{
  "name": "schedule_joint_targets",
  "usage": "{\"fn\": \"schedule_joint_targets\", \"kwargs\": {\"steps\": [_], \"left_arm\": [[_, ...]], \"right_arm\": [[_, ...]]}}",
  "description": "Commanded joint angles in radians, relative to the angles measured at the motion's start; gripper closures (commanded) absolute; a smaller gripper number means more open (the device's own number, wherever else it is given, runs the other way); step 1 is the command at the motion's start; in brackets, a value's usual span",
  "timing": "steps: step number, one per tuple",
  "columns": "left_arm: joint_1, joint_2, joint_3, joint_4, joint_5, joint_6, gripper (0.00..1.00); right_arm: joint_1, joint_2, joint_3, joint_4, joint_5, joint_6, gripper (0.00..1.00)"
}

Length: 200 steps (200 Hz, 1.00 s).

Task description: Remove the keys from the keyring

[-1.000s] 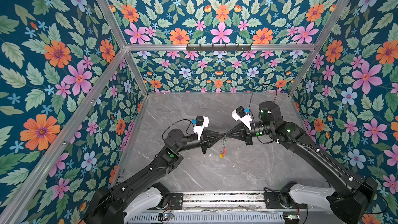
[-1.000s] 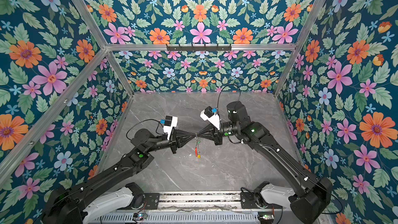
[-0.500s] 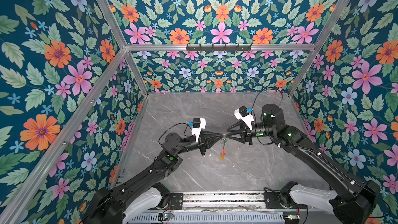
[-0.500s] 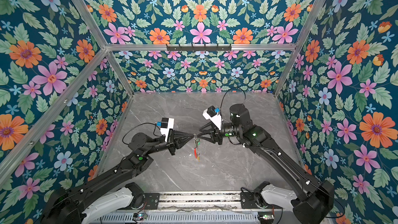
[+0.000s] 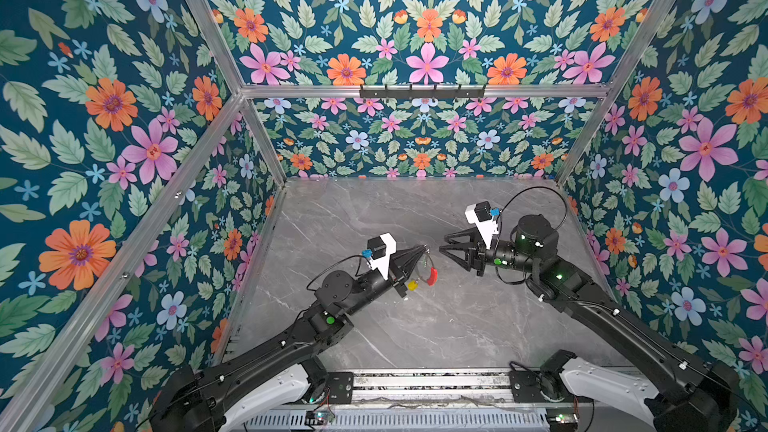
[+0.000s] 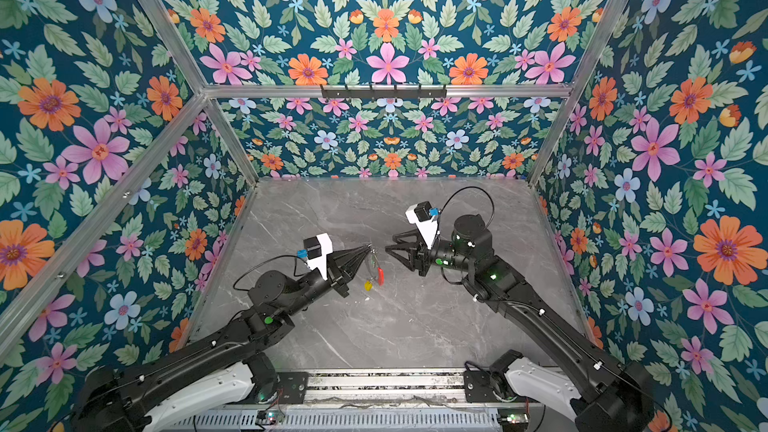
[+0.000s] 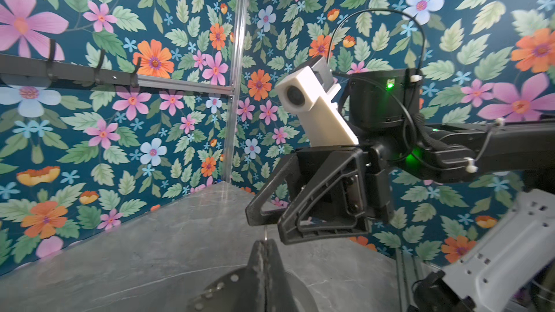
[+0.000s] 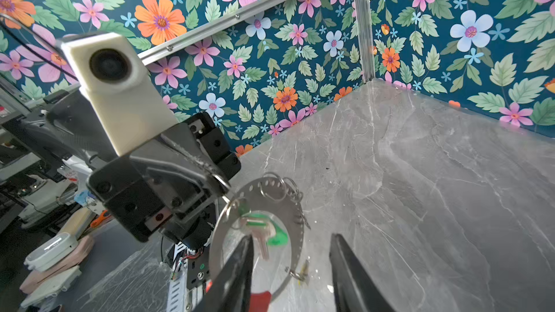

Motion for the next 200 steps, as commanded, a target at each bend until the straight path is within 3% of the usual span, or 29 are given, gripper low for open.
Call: {"fn": "schedule_joint_targets", "kwargs": {"steps": [1, 66, 200], "left_arm": [[-0.024, -0.001, 0.001, 0.018, -0.177, 0.102, 1.00], [-0.055, 0.000, -0.020, 0.051, -0.222, 0.149, 1.00], [-0.063, -0.013, -0.077, 0.148, -0.187, 0.171, 1.00]], "right_arm": [[0.002, 0.002, -0.007, 0.062, 0.032, 0.025, 0.57], [0.000, 0.016, -0.021, 0.061, 0.028, 0.031, 0.57], [0.001, 0.028, -0.029, 0.060, 0.040, 0.046, 0.57]]}}
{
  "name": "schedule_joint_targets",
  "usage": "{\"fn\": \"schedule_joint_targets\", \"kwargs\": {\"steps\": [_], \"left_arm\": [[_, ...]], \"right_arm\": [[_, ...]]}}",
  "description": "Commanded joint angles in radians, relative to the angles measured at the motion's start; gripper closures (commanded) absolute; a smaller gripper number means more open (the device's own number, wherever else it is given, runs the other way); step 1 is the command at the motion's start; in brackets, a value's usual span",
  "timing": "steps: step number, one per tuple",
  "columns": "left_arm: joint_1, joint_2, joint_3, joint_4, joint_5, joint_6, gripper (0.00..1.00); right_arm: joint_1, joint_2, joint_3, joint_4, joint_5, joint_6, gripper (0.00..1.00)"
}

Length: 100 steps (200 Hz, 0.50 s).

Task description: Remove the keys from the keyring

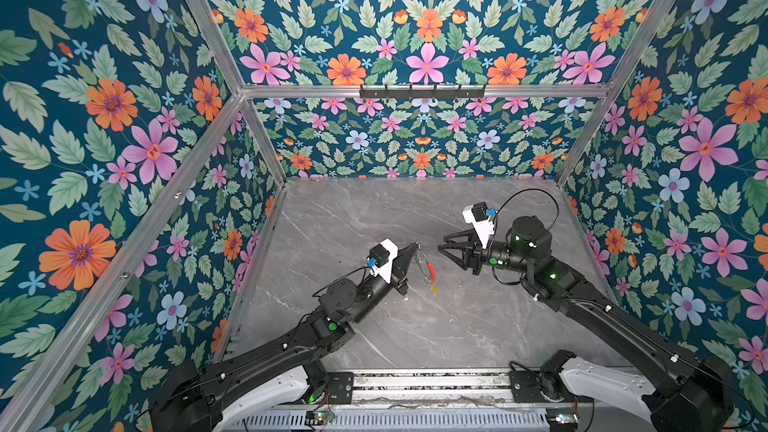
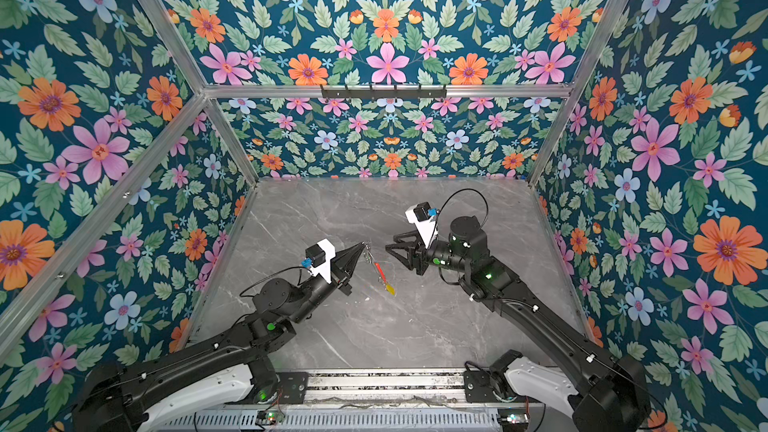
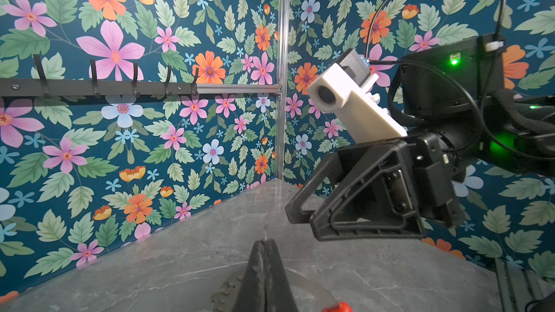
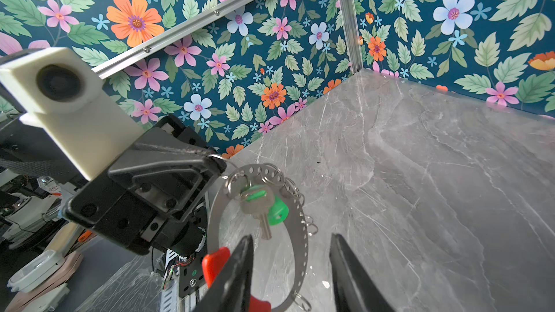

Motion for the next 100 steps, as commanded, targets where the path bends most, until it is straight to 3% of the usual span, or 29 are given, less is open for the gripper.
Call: {"fn": "schedule_joint_targets", "kwargs": {"steps": [1, 55, 100], "left_arm": [[0.000, -0.005, -0.023, 0.105, 0.025, 0.012, 1.00], [0.049, 0.004, -0.025, 0.163, 0.190, -0.039, 1.00], [0.189, 0.063, -0.048, 0.338, 0.410, -0.238, 1.00]], "right_arm": [[0.001, 0.001, -0.001, 0.031, -0.003, 0.012, 0.57], [0.013, -0.001, 0.011, -0.038, -0.061, -0.023, 0.55], [0.053, -0.024, 0.001, -0.067, -0.083, -0.060, 0.51]]}}
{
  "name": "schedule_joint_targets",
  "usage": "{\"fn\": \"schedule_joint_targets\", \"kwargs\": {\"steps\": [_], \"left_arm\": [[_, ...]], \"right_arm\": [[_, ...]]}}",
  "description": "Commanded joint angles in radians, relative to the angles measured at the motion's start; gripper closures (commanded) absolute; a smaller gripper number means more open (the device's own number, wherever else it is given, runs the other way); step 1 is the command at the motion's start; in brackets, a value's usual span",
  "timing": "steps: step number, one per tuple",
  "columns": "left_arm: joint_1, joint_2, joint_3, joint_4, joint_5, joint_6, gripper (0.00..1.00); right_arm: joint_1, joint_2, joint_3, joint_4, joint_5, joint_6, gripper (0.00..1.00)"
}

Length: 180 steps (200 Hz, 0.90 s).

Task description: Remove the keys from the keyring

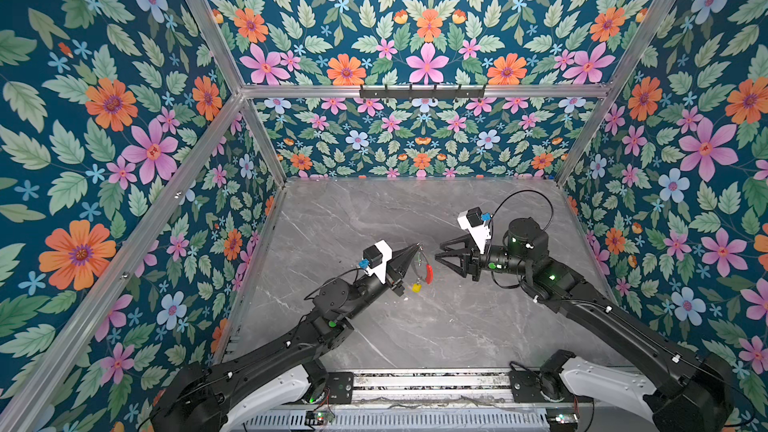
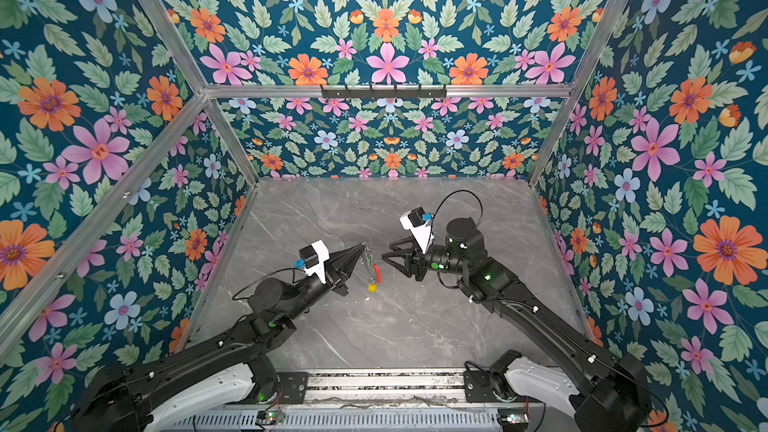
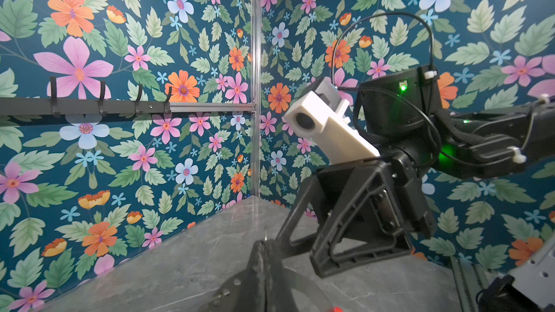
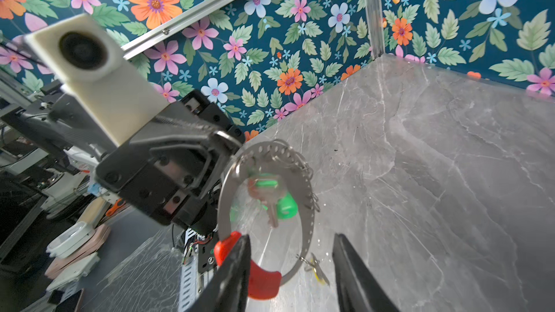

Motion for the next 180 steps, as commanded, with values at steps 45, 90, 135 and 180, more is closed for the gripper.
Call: {"fn": "schedule_joint_targets", "kwargs": {"steps": [45, 90, 135, 180], "left_arm": [[0.098, 0.087, -0.008, 0.278, 0.291, -0.231, 1.00], [0.103, 0.075, -0.020, 0.263, 0.290, -0.230, 1.00], [0.105, 0.073, -0.022, 0.261, 0.309, -0.228, 1.00], [0.106, 0.075, -0.016, 0.290, 0.347, -0.259, 1.00]], "right_arm": [[0.082, 0.028, 0.024, -0.050, 0.050, -0.088, 0.51], [0.100, 0.010, 0.041, -0.057, 0.058, -0.115, 0.51], [0.102, -0.099, 0.016, -0.082, 0.128, -0.125, 0.51], [0.102, -0.120, 0.014, -0.088, 0.366, -0.116, 0.53]]}}
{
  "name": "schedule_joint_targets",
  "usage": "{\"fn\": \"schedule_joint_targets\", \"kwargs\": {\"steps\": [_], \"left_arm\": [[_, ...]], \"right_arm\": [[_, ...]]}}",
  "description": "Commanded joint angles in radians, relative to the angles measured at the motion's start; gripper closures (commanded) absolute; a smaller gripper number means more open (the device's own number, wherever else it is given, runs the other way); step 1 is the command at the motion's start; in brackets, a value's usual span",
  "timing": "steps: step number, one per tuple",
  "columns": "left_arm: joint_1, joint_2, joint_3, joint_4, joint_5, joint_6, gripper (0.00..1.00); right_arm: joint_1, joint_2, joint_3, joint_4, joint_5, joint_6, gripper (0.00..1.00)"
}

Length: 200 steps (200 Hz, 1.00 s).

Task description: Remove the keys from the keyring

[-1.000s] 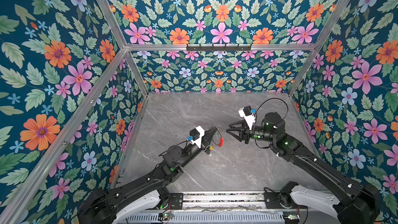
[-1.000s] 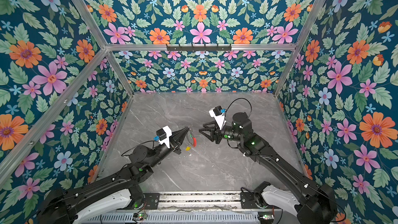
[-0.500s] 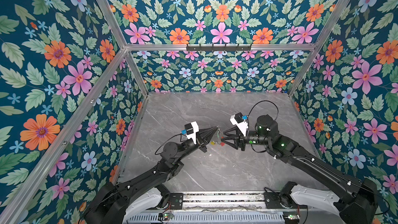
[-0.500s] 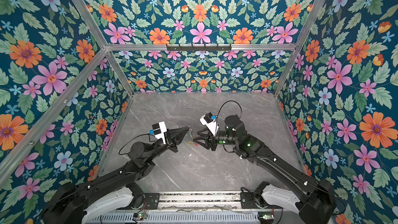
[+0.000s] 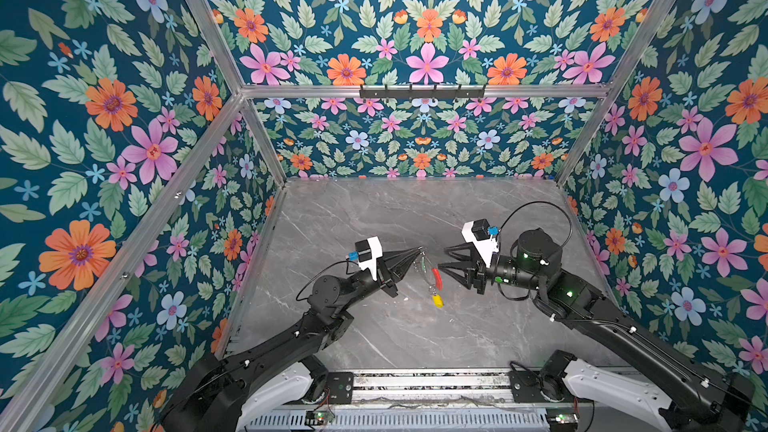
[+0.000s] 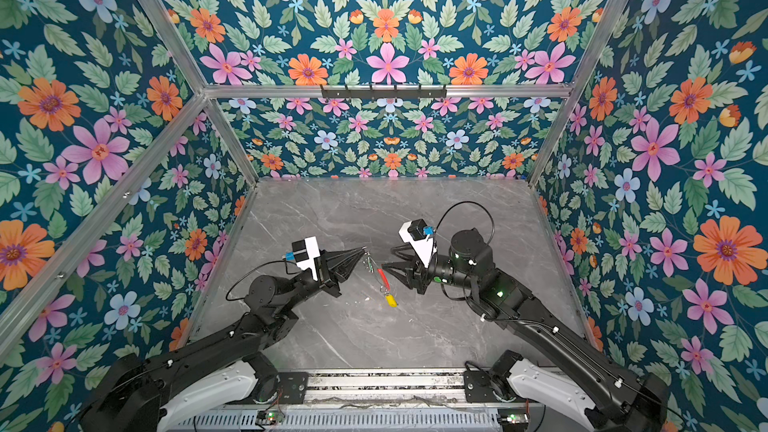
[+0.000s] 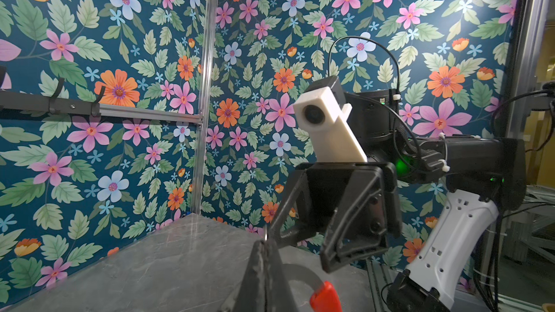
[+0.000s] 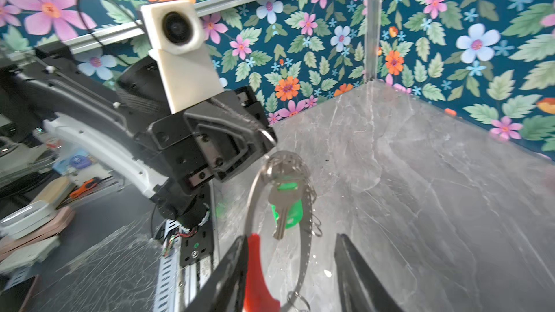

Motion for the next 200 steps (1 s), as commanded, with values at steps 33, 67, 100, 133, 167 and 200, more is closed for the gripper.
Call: {"fn": "schedule_joint_targets", "kwargs": {"steps": [33, 67, 100, 133, 167, 200], "left_arm": [[0.001, 0.006, 0.010, 0.070, 0.034, -0.036, 1.00], [0.001, 0.018, 0.017, 0.080, 0.050, -0.046, 1.00], [0.002, 0.031, 0.020, 0.105, 0.066, -0.068, 1.00], [0.008, 0.057, 0.026, 0.143, 0.103, -0.106, 1.00], [0.013, 0.076, 0.029, 0.169, 0.117, -0.125, 1.00], [0.018, 0.082, 0.027, 0.183, 0.130, -0.140, 1.00]], "right_arm": [[0.001, 0.006, -0.008, 0.036, 0.111, 0.004, 0.50], [0.001, 0.064, 0.012, 0.049, -0.081, 0.017, 0.48], [0.002, 0.091, 0.025, 0.053, -0.124, 0.025, 0.48], [0.004, 0.113, 0.039, 0.056, -0.159, 0.020, 0.48], [0.006, 0.131, 0.055, 0.050, -0.178, 0.016, 0.49], [0.008, 0.142, 0.067, 0.040, -0.189, 0.007, 0.52]]}}
